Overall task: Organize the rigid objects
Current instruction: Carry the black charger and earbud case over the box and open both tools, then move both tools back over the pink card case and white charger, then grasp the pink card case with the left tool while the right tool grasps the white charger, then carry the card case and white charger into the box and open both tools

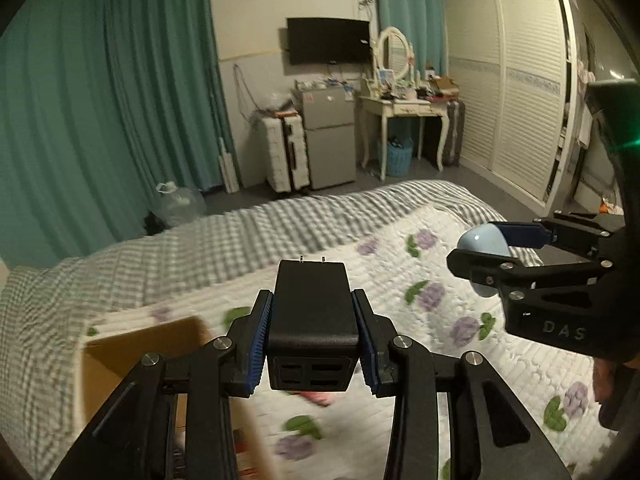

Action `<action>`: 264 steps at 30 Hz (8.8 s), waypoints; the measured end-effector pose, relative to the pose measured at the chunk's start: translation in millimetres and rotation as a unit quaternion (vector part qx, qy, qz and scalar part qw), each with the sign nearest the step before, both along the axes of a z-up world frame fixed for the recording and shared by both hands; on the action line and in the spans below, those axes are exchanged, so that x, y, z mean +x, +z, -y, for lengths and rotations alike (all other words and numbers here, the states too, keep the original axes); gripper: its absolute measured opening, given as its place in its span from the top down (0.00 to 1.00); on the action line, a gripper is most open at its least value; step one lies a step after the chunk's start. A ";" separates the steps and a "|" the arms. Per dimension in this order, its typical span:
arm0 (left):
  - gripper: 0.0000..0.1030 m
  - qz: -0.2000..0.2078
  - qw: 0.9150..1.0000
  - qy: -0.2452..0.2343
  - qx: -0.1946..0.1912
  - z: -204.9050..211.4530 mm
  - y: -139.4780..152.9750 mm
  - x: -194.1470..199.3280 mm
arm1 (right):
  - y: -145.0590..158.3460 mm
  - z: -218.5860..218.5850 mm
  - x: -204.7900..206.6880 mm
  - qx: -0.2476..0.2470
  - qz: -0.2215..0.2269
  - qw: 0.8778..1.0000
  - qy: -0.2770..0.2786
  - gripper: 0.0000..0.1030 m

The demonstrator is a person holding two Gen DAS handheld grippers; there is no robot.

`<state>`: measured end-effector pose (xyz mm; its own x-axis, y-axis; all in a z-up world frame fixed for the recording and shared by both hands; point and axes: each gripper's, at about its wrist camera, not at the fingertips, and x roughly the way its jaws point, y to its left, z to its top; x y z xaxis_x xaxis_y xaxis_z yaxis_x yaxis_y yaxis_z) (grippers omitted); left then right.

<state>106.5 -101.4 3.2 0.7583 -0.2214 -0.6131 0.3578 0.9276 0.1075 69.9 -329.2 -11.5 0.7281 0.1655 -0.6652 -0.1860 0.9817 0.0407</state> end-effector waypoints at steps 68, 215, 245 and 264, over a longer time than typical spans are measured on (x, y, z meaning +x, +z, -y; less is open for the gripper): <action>0.38 -0.077 0.986 0.142 -0.051 -223.2 -82.1 28.8 | -80.8 -251.6 91.7 -0.045 -0.059 0.993 0.087 0.32; 0.91 -0.010 0.998 0.061 -0.015 12.5 -61.5 6.0 | -97.1 -9.2 48.2 -0.050 -0.033 0.996 0.071 0.60; 0.91 -0.003 0.993 0.120 -0.018 -206.1 -12.5 -8.3 | 17.8 -224.5 3.0 -0.054 0.034 0.984 0.166 0.60; 0.81 -0.059 0.992 0.102 -0.036 -231.3 -70.7 50.6 | -58.1 -256.6 60.1 -0.079 -0.029 0.982 0.168 0.60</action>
<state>157.0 129.9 -67.5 0.7161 -0.1176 -0.6880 0.1684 0.9857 0.0068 130.0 -72.6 -69.6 0.6097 0.2804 -0.7414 -0.5022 0.8603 -0.0875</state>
